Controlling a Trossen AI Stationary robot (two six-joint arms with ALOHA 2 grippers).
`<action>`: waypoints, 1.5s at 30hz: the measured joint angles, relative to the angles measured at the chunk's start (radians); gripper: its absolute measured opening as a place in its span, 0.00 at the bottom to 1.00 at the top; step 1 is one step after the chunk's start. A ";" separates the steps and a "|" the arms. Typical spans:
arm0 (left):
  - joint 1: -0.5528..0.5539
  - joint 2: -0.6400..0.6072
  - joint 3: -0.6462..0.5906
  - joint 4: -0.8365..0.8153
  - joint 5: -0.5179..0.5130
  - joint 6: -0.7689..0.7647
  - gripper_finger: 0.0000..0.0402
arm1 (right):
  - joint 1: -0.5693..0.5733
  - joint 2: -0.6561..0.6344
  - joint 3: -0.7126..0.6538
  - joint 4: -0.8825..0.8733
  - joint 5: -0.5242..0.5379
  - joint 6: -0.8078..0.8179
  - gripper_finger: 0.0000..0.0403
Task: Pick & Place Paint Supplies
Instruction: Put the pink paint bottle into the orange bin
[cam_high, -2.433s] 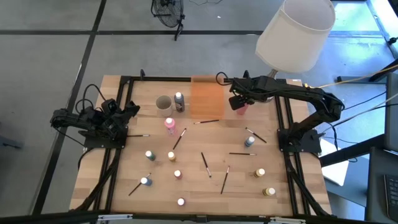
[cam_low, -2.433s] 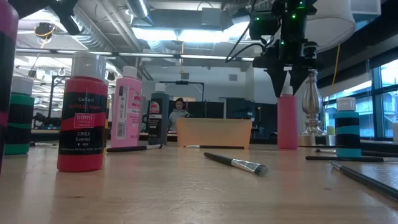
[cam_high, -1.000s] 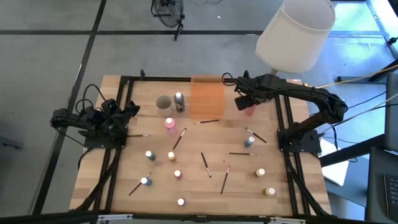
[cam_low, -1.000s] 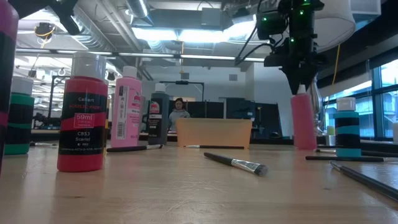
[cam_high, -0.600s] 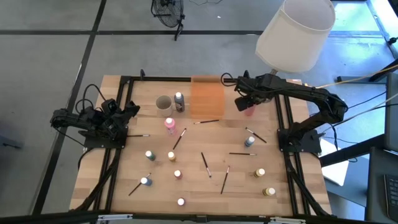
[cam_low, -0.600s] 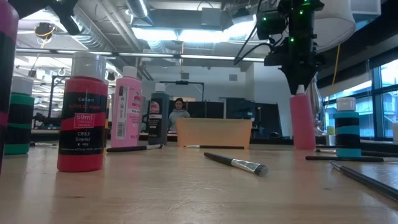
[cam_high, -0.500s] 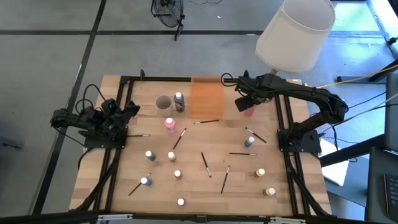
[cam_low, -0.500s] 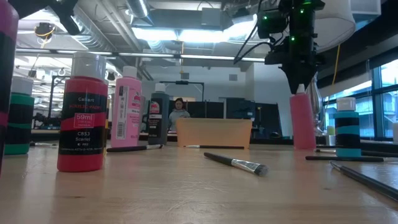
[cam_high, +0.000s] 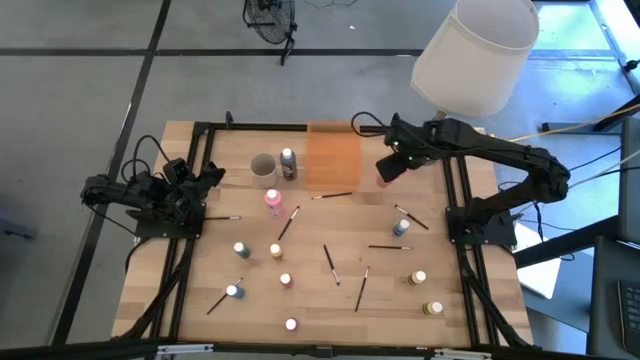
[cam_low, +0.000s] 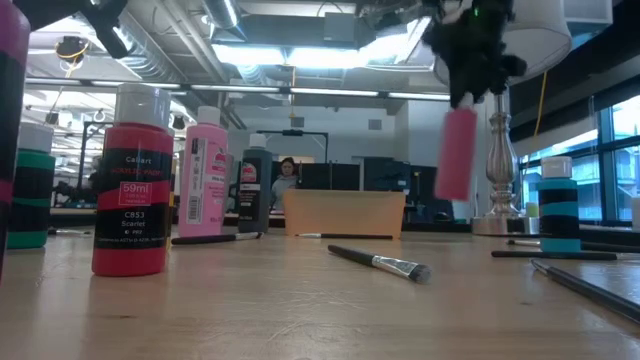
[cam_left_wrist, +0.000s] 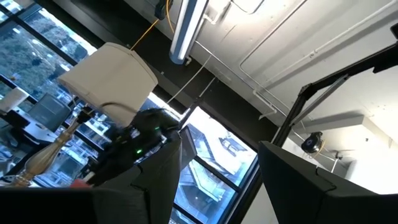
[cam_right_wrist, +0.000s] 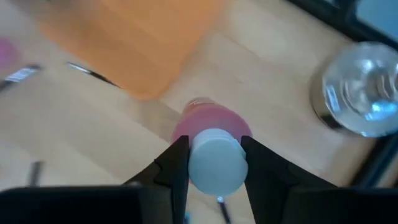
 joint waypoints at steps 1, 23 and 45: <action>0.000 0.000 0.000 0.000 -0.002 0.000 0.52 | 0.013 0.000 0.036 -0.006 0.000 -0.005 0.30; 0.000 0.000 0.000 0.001 0.002 -0.002 0.52 | 0.047 0.249 0.467 0.124 0.022 -0.267 0.30; 0.000 0.000 0.000 -0.040 -0.004 -0.045 0.52 | -0.201 0.524 0.493 0.191 -0.030 -0.448 0.30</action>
